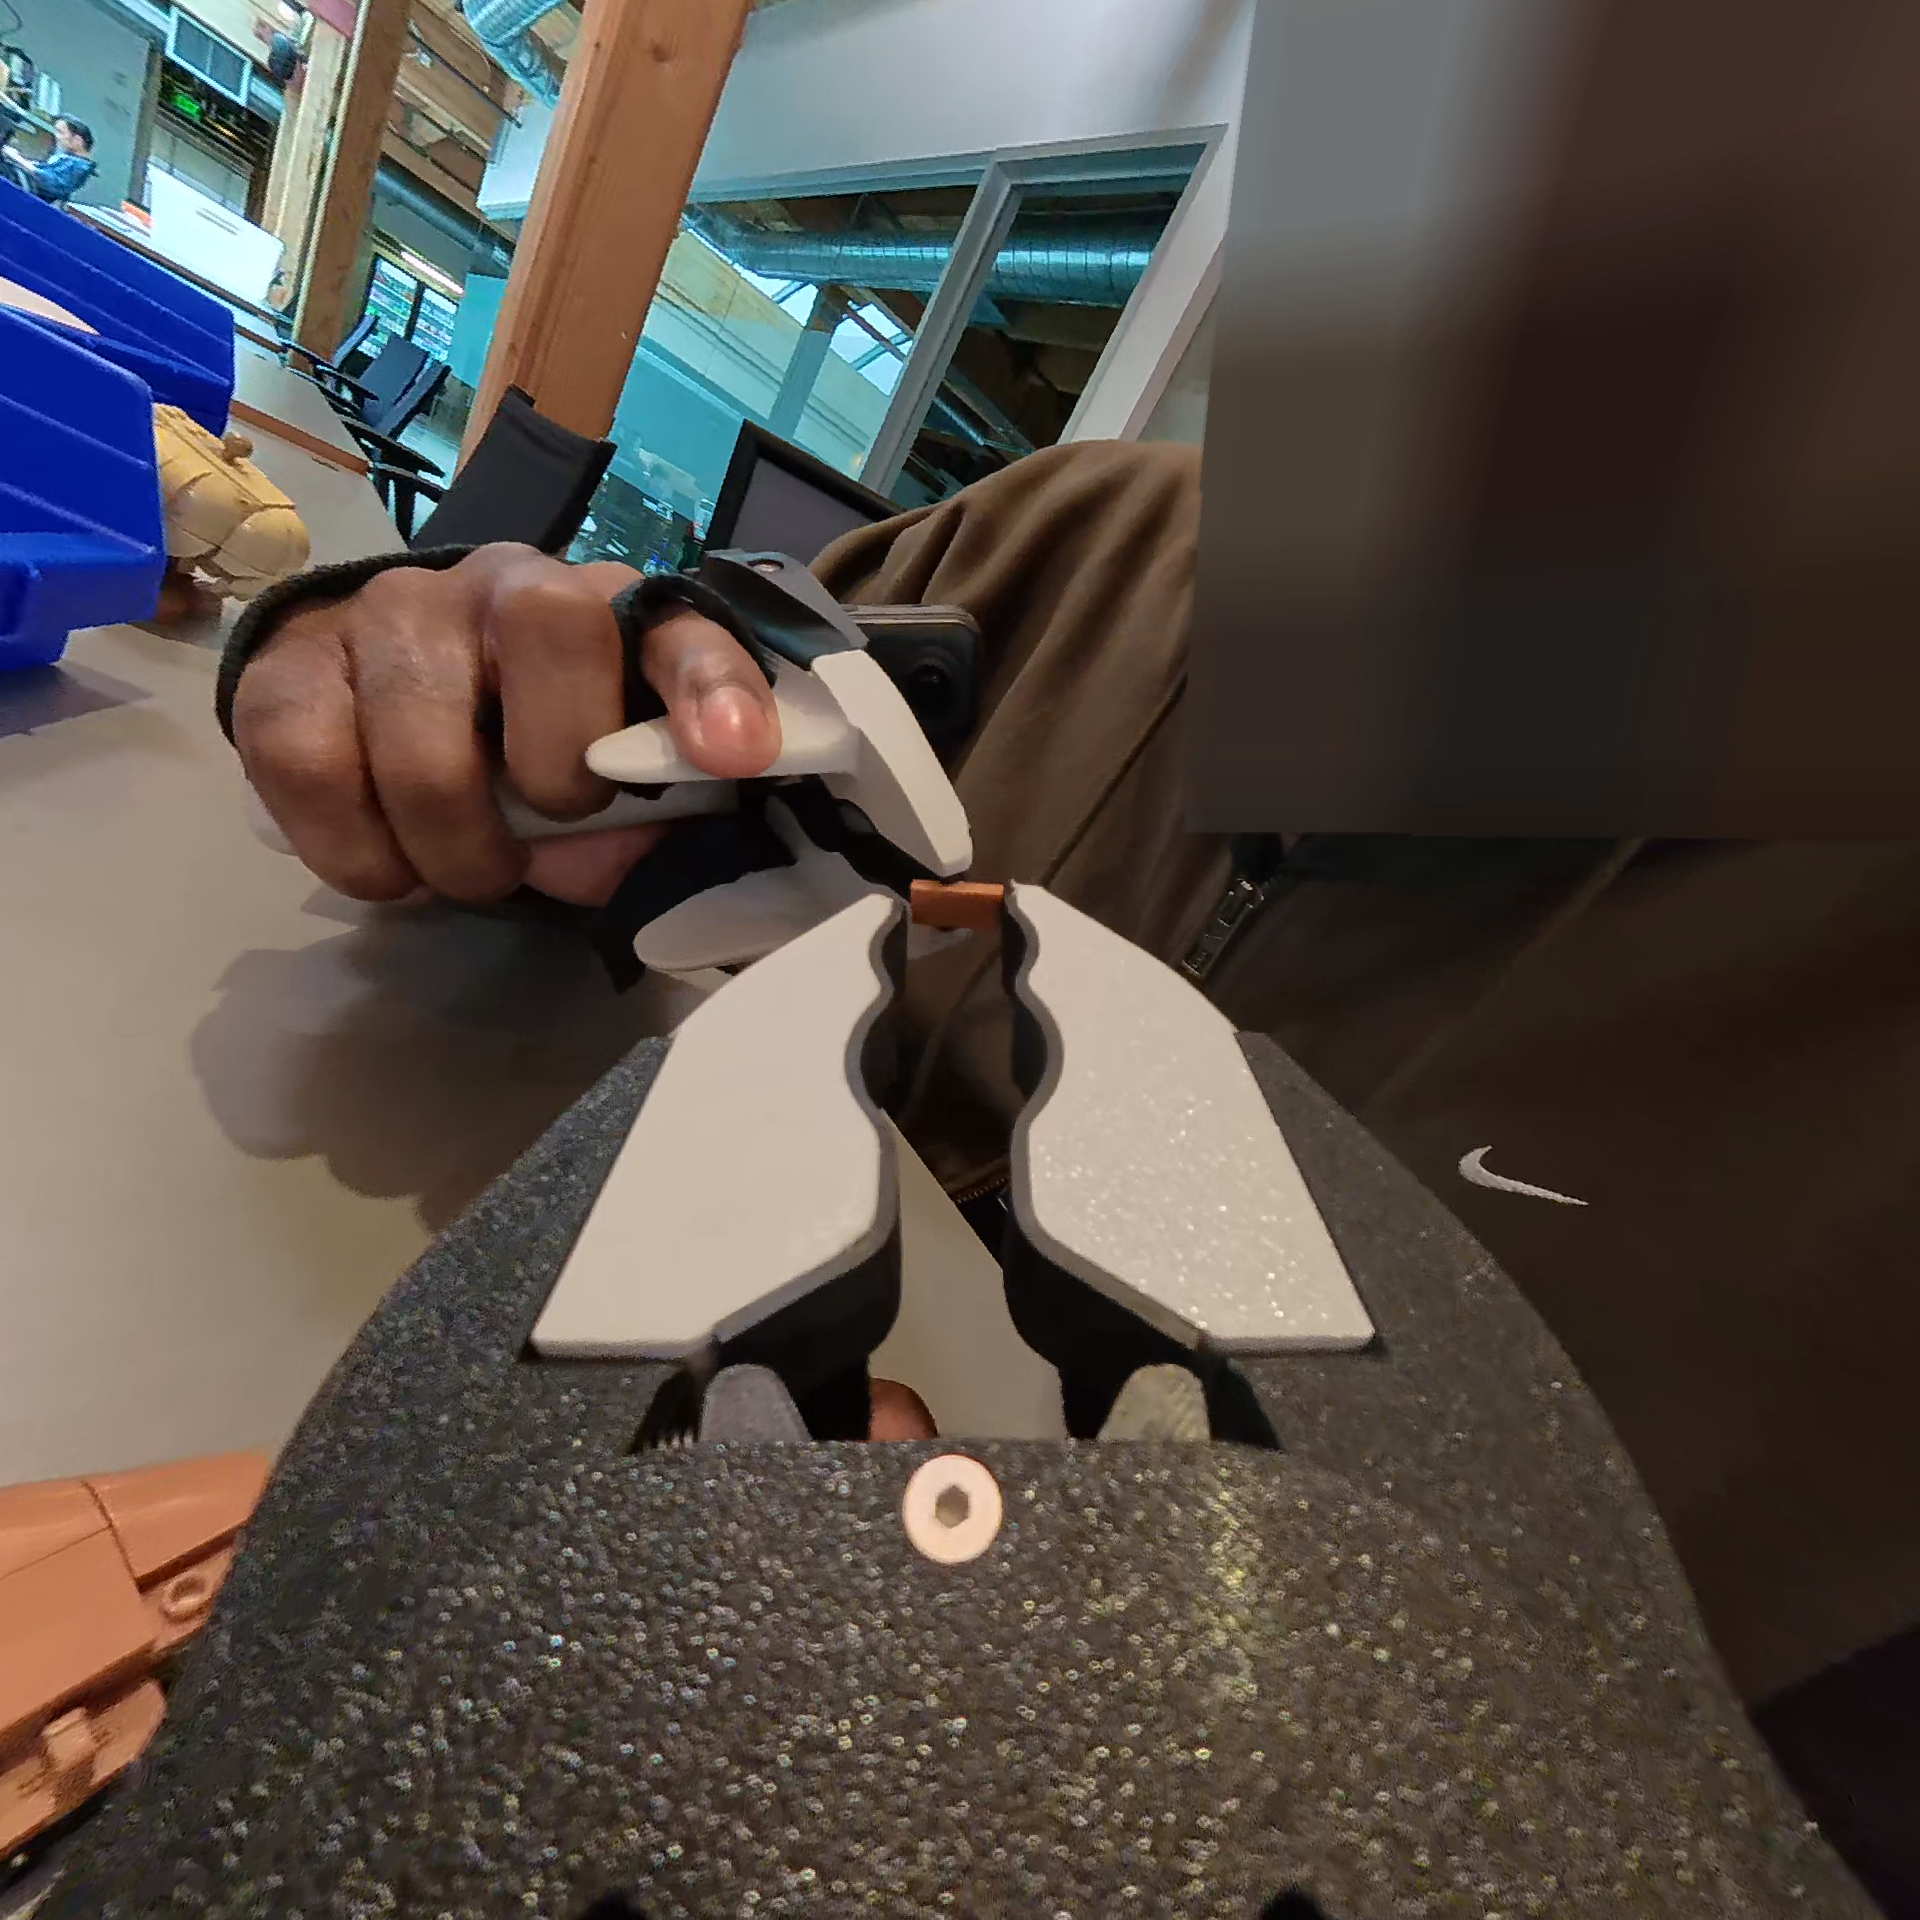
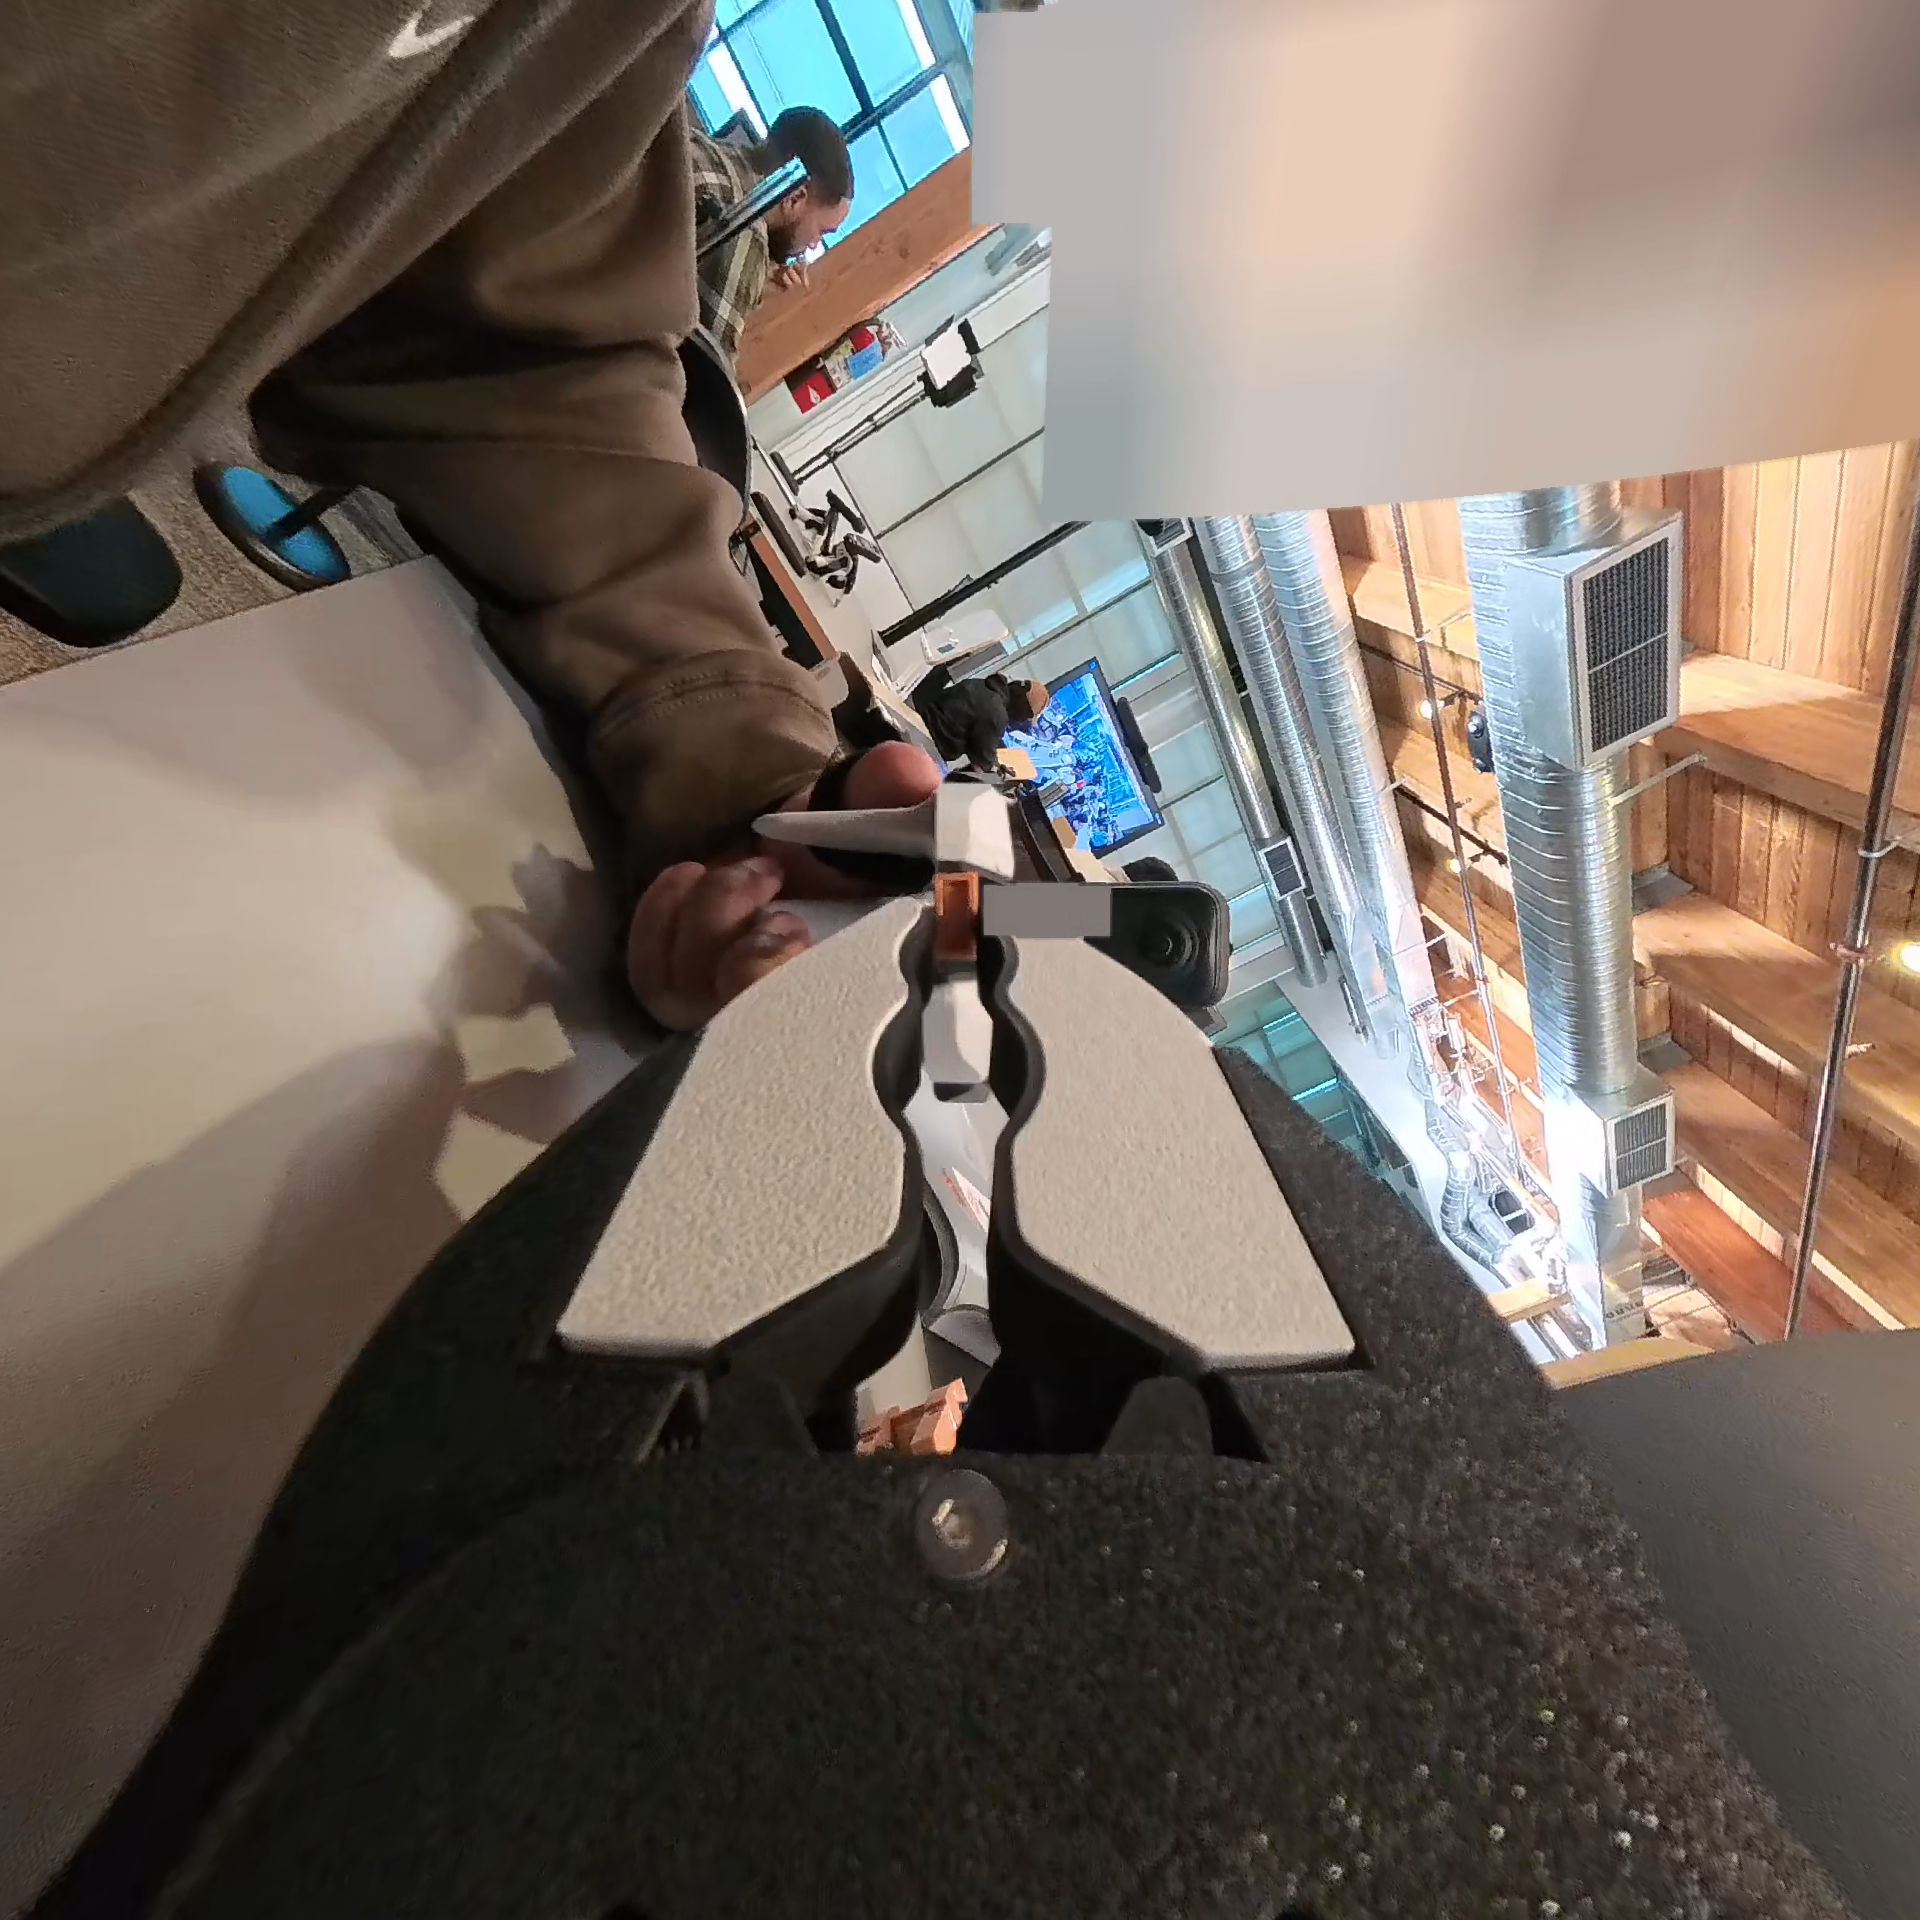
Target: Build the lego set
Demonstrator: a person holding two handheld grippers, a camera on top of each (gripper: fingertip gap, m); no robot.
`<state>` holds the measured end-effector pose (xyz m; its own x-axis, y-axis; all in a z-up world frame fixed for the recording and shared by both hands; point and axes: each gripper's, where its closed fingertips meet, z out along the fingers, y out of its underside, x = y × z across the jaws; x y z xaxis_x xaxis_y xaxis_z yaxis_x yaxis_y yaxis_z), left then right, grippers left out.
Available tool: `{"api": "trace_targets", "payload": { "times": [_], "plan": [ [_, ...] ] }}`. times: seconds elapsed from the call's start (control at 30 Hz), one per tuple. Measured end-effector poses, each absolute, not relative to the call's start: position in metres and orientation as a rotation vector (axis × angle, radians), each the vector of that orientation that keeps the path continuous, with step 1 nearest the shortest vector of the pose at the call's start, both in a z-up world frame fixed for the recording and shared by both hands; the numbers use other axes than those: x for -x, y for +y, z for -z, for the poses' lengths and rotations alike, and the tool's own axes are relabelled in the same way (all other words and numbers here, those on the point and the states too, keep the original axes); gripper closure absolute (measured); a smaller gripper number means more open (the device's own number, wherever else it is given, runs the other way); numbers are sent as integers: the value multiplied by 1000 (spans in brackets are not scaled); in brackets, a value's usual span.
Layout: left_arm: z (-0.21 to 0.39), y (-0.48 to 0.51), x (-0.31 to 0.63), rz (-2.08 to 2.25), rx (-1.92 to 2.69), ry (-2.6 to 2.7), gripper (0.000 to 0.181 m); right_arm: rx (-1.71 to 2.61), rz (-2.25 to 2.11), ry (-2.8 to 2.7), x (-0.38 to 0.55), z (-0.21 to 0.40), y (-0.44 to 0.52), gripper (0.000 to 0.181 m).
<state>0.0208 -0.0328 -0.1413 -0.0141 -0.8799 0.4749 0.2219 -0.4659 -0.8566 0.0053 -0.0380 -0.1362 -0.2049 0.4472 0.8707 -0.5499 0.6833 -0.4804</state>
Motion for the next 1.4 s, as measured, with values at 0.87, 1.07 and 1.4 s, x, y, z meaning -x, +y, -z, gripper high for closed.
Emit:
{"api": "trace_targets", "payload": {
  "times": [0.87, 1.07, 1.4],
  "plan": [
    [232, 0, 50, 471, 2068, 1020, 165, 785, -930, -2337, 58, 248, 31, 125],
    [237, 1, 55, 409, 2108, 1023, 165, 799, -955, -2436, 65, 254, 28, 118],
    [242, 3, 59, 290, 2158, 1054, 165, 880, -973, -2472, 64, 257, 24, 129]
  ]
}}
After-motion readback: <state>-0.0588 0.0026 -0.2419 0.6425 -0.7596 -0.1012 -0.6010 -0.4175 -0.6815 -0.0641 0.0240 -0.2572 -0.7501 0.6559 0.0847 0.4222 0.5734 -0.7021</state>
